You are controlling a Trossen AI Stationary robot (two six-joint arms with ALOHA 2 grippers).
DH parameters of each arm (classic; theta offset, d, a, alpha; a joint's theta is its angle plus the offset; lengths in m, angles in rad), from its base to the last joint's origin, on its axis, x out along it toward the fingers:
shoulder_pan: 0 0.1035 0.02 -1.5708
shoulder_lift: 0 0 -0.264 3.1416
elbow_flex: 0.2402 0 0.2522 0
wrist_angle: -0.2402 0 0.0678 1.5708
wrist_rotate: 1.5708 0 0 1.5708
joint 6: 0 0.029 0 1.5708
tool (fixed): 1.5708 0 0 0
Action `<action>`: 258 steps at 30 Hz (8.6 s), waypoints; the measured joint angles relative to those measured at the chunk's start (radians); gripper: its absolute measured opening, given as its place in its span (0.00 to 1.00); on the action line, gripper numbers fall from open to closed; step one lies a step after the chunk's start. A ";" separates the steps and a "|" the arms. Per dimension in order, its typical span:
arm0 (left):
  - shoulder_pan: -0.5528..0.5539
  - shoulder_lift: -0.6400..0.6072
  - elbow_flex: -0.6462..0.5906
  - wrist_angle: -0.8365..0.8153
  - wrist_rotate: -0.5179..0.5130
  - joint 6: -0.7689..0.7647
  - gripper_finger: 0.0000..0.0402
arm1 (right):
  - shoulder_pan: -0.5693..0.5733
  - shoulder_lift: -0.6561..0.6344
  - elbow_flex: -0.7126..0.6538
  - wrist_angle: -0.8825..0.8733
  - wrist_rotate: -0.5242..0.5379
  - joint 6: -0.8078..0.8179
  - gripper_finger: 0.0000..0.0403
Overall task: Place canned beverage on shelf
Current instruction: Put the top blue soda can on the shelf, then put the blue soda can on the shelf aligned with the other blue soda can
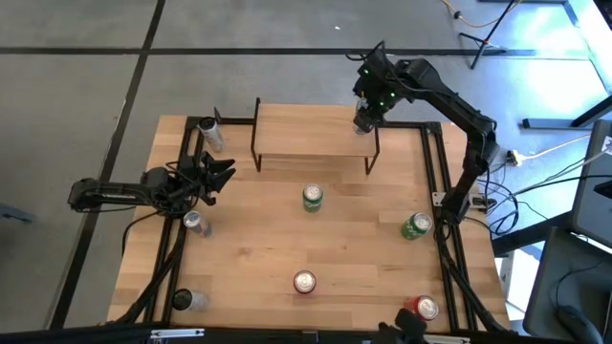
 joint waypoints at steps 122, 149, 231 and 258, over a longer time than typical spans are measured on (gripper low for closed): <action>-0.101 0.834 1.025 -1.966 0.435 -0.751 0.89 | 0.701 -0.239 -0.571 0.489 -0.033 0.284 0.79; -0.320 0.949 0.999 -1.998 0.399 -1.093 0.89 | 0.698 -0.239 -0.572 0.536 0.001 0.279 0.79; -0.114 1.894 1.750 -1.762 0.410 -0.127 0.69 | 0.917 -0.332 -0.774 0.511 0.183 0.568 0.79; -0.297 1.098 1.372 -1.628 0.211 -0.116 0.77 | 0.899 -0.118 -0.774 1.272 0.272 0.421 0.79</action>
